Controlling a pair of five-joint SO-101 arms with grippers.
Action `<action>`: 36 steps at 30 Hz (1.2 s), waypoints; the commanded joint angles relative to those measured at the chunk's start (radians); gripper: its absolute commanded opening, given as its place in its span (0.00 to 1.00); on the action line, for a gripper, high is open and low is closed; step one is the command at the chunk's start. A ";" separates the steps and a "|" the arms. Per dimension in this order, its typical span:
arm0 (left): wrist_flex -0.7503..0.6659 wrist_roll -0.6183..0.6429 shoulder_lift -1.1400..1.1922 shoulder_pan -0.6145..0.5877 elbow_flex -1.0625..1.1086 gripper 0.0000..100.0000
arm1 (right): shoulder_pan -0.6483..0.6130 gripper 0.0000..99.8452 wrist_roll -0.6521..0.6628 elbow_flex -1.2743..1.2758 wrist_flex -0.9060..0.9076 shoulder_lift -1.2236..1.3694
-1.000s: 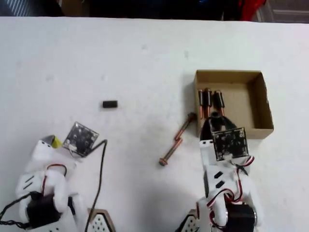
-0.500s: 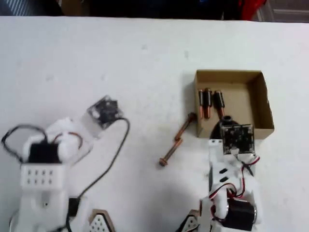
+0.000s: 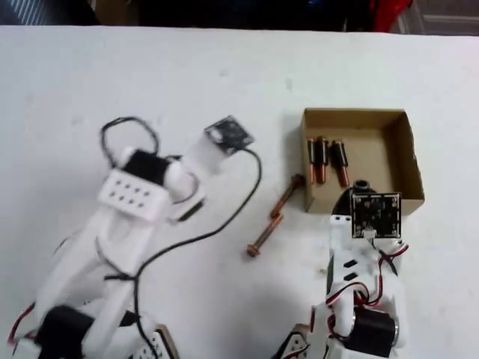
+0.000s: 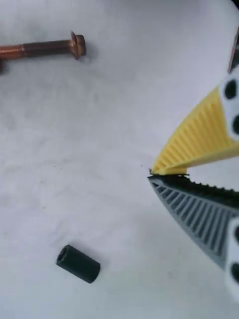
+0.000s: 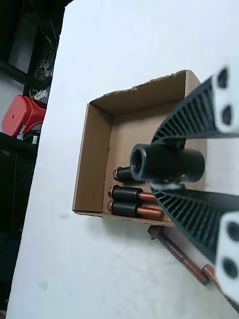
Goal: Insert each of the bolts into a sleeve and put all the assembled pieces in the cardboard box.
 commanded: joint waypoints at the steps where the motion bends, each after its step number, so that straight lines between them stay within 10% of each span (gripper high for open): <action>1: 0.009 0.068 0.091 0.065 -0.149 0.06 | 0.012 0.02 -0.009 -0.003 -0.038 -0.007; 36: -0.034 0.456 0.773 0.225 -0.763 0.15 | 0.015 0.02 -0.003 0.112 -0.150 -0.008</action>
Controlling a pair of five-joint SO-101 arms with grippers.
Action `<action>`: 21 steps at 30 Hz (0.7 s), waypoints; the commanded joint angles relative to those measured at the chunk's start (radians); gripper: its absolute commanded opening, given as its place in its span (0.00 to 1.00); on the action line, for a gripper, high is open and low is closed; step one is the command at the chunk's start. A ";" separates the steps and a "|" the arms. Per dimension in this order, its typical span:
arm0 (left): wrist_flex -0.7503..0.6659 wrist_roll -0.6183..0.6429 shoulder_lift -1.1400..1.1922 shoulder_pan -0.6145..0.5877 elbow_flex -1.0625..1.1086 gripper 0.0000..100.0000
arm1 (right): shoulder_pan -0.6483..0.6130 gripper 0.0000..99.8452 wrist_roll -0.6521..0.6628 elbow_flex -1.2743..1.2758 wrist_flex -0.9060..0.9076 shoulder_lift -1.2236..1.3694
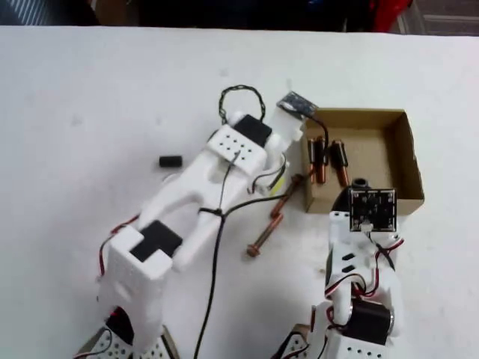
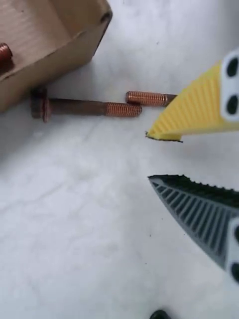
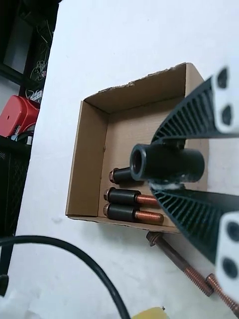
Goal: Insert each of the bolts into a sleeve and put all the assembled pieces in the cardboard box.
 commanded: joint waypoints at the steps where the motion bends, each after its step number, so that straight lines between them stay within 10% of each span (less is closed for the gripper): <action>1: -0.041 0.011 -0.010 0.010 -0.048 0.15 | 0.007 0.02 -0.003 -0.011 -0.030 -0.008; 21: -0.094 0.006 -0.005 0.105 -0.037 0.23 | 0.065 0.02 -0.003 -0.014 -0.031 -0.008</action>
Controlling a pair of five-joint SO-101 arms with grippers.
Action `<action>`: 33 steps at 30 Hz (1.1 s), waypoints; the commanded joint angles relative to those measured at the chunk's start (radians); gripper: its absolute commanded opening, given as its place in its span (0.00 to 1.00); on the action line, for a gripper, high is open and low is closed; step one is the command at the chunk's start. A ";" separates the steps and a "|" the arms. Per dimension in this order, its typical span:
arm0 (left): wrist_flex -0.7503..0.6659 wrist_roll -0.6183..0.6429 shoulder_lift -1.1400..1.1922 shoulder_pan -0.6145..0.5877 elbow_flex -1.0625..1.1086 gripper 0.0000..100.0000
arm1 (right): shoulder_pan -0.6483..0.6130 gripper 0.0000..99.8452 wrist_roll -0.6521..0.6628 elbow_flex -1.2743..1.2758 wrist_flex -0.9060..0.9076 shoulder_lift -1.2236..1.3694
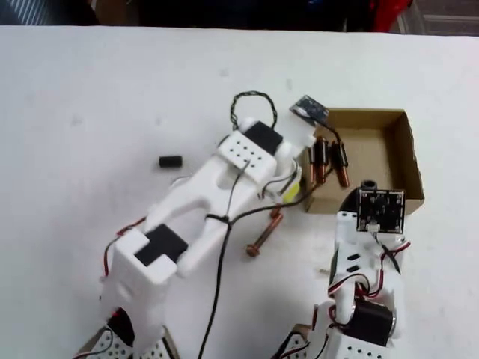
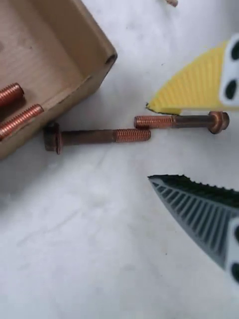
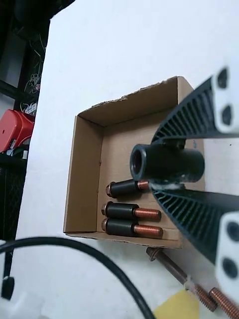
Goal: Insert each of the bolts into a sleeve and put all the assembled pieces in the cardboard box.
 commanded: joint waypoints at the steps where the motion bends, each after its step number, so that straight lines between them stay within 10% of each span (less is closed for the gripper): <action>1: -0.060 0.005 -0.002 0.038 -0.037 0.23 | 0.005 0.02 -0.003 -0.014 -0.031 -0.008; 33: -0.160 -0.061 0.397 -0.016 -0.354 0.09 | -0.001 0.02 -0.003 -0.011 -0.025 -0.008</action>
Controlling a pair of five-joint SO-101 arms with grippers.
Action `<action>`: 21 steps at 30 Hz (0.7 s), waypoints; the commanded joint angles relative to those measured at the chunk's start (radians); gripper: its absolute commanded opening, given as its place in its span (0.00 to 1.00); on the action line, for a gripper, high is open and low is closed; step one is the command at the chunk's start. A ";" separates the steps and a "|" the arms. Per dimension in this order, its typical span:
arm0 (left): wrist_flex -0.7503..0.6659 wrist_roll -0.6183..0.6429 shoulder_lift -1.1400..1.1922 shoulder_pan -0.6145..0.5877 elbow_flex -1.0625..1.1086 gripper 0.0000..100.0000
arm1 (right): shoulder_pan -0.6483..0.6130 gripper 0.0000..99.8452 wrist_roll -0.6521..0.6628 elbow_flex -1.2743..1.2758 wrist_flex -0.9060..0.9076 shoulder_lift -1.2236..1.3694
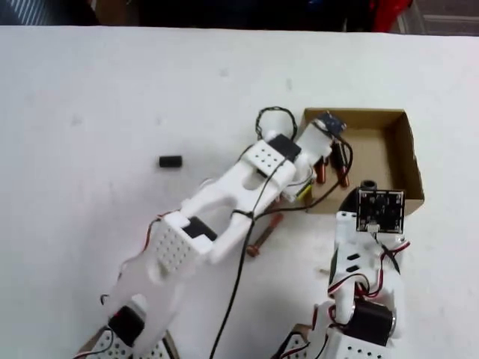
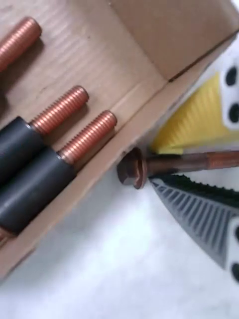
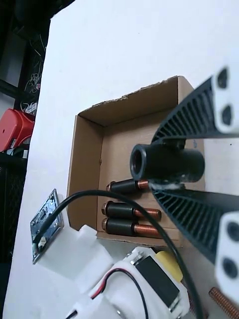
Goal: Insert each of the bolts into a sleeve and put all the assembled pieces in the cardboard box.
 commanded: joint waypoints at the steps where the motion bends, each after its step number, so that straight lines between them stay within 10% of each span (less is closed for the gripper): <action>1: -0.014 -0.008 -0.005 -0.031 -0.041 0.09 | 0.001 0.02 -0.003 -0.011 -0.025 -0.008; 21: 0.322 -0.006 -0.016 -0.131 -0.100 0.02 | -0.001 0.02 -0.008 -0.009 -0.025 -0.008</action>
